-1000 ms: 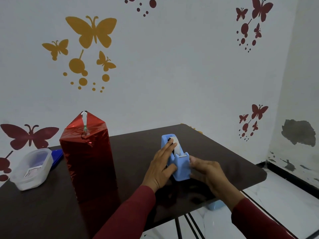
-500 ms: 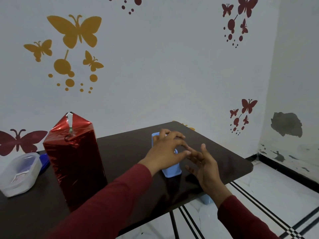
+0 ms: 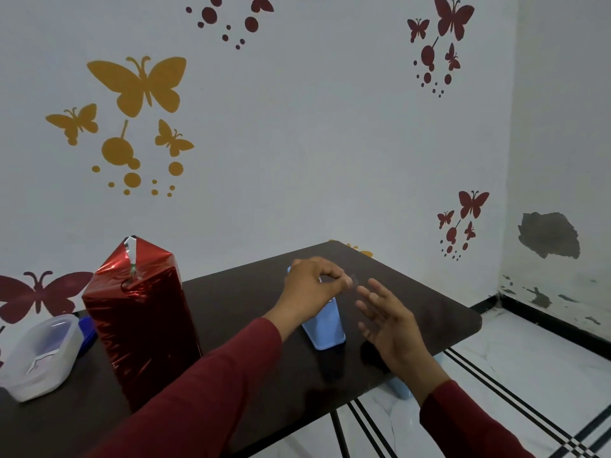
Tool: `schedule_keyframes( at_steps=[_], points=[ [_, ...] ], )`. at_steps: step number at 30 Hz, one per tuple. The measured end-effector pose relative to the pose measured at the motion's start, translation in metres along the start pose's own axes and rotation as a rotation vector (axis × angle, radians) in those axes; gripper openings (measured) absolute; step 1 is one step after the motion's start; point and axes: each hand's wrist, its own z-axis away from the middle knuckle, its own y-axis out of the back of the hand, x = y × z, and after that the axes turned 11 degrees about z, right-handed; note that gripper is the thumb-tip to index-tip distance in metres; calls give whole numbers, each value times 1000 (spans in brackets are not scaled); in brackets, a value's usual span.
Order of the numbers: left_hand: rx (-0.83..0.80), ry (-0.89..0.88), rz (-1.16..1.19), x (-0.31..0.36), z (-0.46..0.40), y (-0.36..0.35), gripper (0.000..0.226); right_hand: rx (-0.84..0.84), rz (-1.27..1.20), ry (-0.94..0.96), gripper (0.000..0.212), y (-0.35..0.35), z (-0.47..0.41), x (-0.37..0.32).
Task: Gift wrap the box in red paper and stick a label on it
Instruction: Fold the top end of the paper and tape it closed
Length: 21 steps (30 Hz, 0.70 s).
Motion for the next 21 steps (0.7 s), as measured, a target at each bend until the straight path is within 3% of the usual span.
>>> schedule_keyframes(
  at_steps=[4,8,16,21],
  points=[
    [-22,73,135,1,7,-3,8,-26,87,66,57,-3,6,1],
    [-40,130,122,0,12,-9,9,32,130,87,41,-3,6,4],
    [204,130,9,5,21,0,13,66,83,70,39,-1,1,6],
    [187,61,-58,20,35,38,17,28,142,85,42,-3,1,7]
  ],
)
